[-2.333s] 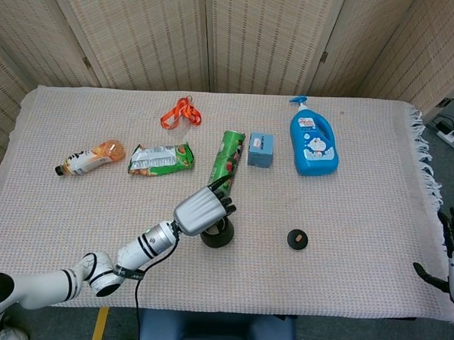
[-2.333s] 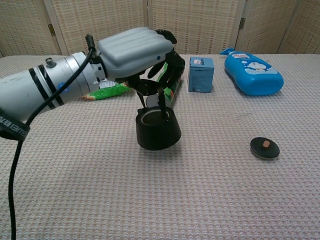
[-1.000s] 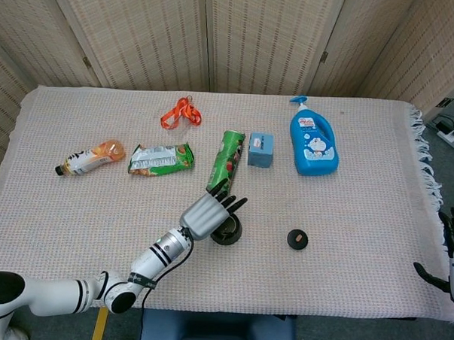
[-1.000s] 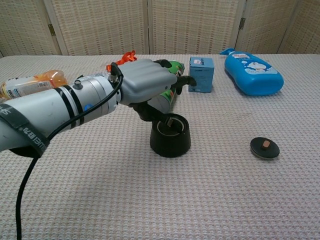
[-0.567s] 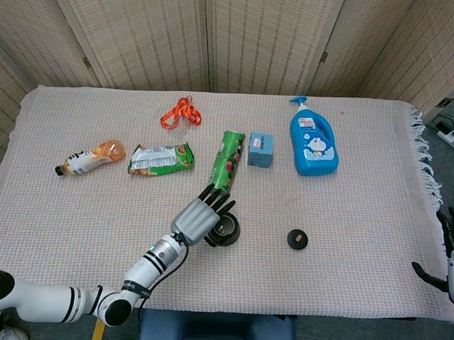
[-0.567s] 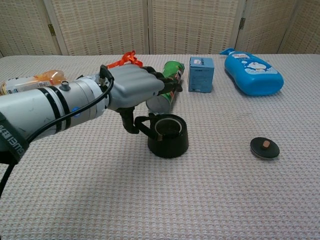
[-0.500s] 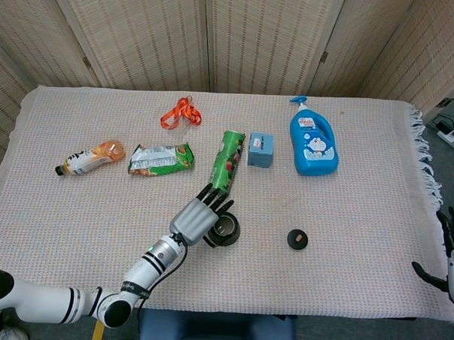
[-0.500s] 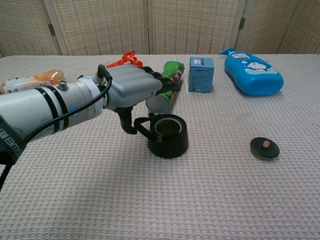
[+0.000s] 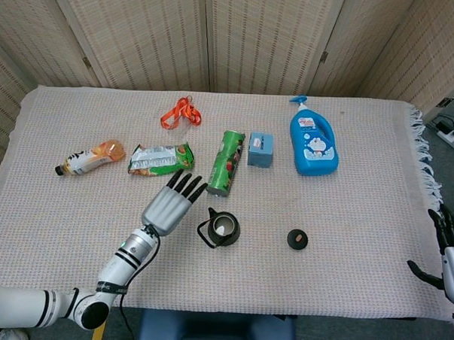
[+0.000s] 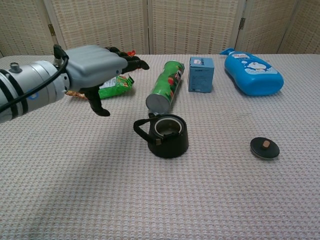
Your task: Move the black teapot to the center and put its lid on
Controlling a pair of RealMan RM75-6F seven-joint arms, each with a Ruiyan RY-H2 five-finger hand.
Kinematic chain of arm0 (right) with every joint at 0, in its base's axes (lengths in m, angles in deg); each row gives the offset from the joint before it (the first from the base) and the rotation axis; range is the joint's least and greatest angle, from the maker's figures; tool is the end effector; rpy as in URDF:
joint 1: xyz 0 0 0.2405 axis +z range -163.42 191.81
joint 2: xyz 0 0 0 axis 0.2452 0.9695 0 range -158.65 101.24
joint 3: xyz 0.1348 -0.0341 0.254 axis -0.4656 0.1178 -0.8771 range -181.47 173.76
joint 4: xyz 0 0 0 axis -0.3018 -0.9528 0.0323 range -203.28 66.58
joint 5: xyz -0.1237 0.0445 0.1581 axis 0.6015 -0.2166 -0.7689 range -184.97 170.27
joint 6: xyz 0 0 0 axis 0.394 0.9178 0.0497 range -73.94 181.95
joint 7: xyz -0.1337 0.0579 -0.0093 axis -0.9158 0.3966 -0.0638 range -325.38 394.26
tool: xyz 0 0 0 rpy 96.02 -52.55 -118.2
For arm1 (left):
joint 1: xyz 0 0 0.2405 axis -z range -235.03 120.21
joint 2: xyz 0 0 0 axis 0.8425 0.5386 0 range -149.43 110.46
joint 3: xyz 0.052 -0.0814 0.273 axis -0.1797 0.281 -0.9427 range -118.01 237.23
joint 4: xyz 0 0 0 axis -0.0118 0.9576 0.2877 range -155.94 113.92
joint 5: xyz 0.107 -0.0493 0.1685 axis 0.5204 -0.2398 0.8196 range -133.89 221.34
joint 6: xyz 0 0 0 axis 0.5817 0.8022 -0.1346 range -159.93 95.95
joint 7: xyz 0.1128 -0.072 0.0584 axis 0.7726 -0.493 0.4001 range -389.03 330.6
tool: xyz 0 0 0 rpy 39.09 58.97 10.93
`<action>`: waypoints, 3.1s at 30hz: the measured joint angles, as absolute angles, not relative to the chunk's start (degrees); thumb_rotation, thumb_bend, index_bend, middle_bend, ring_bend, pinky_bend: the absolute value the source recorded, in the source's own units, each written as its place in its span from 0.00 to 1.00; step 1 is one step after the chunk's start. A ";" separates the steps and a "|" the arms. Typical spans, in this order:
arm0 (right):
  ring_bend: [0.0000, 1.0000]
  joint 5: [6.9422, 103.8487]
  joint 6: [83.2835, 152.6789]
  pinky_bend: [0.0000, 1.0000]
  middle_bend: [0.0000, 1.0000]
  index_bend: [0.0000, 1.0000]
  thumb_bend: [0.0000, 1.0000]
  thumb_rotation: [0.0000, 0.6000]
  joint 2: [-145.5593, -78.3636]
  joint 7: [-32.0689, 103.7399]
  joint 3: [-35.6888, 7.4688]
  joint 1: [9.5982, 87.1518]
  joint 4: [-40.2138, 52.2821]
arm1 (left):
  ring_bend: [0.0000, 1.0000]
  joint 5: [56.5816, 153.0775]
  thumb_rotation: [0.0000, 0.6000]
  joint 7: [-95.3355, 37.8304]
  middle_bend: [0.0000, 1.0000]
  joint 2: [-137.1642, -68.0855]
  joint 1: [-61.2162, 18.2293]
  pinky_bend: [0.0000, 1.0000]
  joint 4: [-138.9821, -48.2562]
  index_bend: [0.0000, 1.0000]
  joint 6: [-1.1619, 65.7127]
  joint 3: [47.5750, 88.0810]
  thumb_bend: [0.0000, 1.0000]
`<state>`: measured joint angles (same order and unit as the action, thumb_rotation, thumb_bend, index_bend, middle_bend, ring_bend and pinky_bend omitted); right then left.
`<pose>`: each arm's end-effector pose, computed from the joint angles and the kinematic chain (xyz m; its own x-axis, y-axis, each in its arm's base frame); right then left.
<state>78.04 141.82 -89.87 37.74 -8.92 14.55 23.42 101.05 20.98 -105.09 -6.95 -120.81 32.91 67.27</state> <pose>-0.3526 -0.1658 0.2094 0.3992 0.0572 0.9151 -0.9160 0.0686 0.3953 -0.0988 0.3506 0.0069 0.7103 0.0037 0.7039 0.6078 -0.5074 -0.6108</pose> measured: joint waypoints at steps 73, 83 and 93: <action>0.84 69.36 101.15 0.75 0.32 0.26 0.18 1.00 -106.23 10.08 -6.48 46.51 18.91 | 0.18 120.86 1.00 -16.97 0.19 -85.20 -41.70 0.00 -116.59 0.23 50.05 64.05 0.19; 0.85 68.79 101.95 0.75 0.38 0.33 0.22 1.00 -106.97 9.76 -5.84 47.28 18.28 | 0.18 121.26 1.00 -17.50 0.19 -85.33 -42.28 0.00 -116.13 0.23 49.87 64.64 0.19; 0.86 68.19 102.61 0.76 0.42 0.40 0.35 1.00 -107.37 9.80 -5.56 47.93 18.18 | 0.18 121.50 1.00 -17.79 0.19 -85.45 -42.78 0.00 -115.67 0.23 49.66 64.98 0.19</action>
